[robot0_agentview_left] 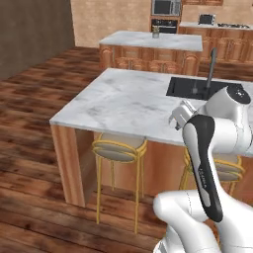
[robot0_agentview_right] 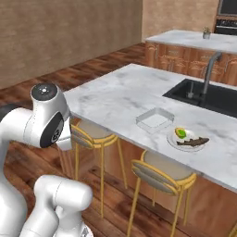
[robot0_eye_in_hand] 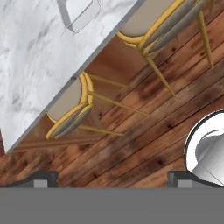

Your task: Retrieve the tupperware and aluminum foil from the cabinet and place them on the dining counter near the plate with fish and lemon to prepare for storing leftovers.

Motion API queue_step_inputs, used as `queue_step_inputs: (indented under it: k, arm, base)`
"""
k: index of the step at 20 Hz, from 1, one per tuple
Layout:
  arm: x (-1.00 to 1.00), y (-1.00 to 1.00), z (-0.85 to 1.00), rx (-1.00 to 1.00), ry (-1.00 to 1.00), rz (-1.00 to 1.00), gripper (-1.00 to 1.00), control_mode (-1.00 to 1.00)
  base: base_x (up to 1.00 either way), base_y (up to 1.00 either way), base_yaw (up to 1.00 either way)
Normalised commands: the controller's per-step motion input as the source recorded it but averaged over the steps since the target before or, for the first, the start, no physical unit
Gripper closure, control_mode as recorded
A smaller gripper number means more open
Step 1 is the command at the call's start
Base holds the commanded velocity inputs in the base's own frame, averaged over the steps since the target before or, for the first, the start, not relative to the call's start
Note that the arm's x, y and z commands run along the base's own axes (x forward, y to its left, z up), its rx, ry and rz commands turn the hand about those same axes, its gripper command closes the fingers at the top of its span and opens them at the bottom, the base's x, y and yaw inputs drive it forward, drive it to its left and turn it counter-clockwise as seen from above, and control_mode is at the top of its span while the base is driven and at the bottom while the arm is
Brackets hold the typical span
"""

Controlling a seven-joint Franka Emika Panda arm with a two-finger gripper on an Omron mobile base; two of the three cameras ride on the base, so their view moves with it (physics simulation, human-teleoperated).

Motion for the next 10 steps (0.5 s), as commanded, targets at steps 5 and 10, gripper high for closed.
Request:
queue_step_inputs:
  k: [5, 10]
  arm:
    - [0.00, 0.00, 0.00, 0.00, 0.00, 0.00, -1.00, 1.00]
    - [0.00, 0.00, 0.00, 0.00, 0.00, 0.00, -1.00, 1.00]
  base:
    - [0.61, 1.00, 0.45]
    - [0.61, 1.00, 0.41]
